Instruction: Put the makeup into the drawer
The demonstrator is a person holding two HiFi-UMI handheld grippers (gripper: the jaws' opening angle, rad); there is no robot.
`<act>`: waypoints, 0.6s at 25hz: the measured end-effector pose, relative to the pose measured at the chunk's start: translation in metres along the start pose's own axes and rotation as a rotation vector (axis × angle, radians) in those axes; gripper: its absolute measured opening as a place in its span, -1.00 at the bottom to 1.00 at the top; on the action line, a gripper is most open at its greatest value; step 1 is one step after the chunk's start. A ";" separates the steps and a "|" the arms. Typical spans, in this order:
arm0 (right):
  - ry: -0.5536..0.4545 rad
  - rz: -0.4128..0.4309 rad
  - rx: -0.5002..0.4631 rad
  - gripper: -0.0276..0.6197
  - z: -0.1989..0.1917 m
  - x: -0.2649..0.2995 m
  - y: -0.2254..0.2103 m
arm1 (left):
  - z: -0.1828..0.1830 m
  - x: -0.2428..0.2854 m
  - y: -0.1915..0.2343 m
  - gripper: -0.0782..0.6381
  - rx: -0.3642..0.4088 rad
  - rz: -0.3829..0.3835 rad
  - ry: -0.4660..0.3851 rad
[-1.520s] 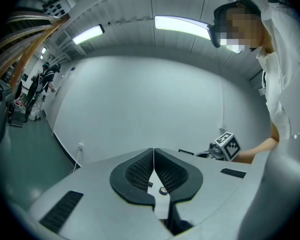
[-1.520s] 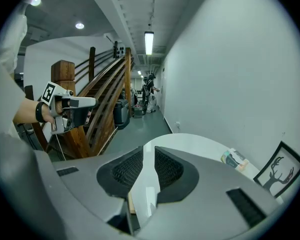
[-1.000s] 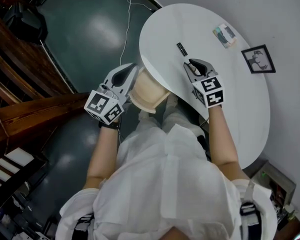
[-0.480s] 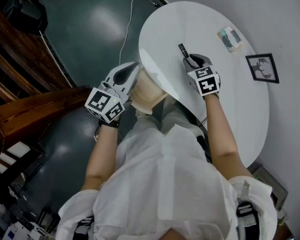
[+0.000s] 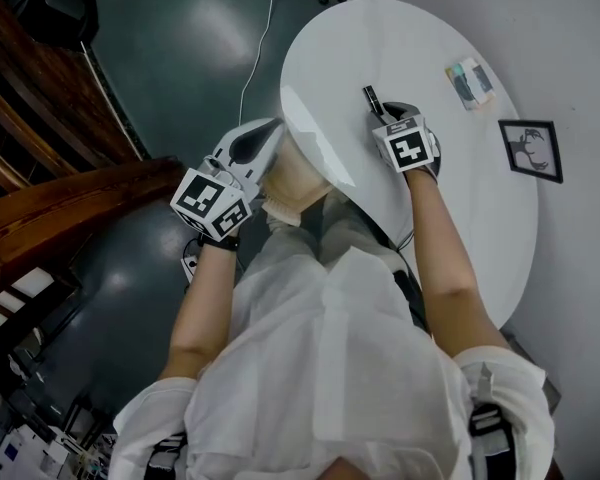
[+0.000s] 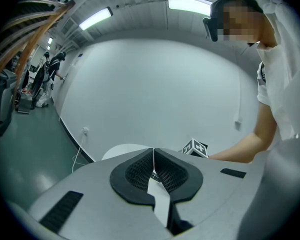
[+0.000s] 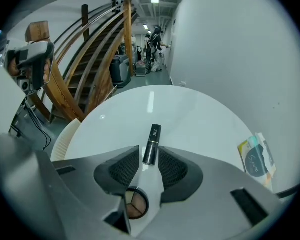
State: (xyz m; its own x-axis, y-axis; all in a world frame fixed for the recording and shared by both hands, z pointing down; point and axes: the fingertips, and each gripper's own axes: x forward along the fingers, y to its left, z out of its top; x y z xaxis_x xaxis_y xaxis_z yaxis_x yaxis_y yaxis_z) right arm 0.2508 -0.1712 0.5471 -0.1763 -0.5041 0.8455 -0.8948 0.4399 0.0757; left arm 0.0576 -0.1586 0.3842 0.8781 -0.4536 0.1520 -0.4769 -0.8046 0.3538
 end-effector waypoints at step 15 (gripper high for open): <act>0.095 -0.005 -0.032 -0.65 -0.011 0.021 -0.003 | -0.004 -0.009 0.007 -0.73 -0.023 0.037 -0.011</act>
State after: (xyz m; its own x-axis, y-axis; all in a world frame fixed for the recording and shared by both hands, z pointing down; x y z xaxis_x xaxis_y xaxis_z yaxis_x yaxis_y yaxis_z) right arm 0.2544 -0.1749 0.5699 -0.1312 -0.4344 0.8911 -0.8820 0.4616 0.0952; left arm 0.0471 -0.1585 0.3891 0.8595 -0.4871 0.1549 -0.5077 -0.7783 0.3695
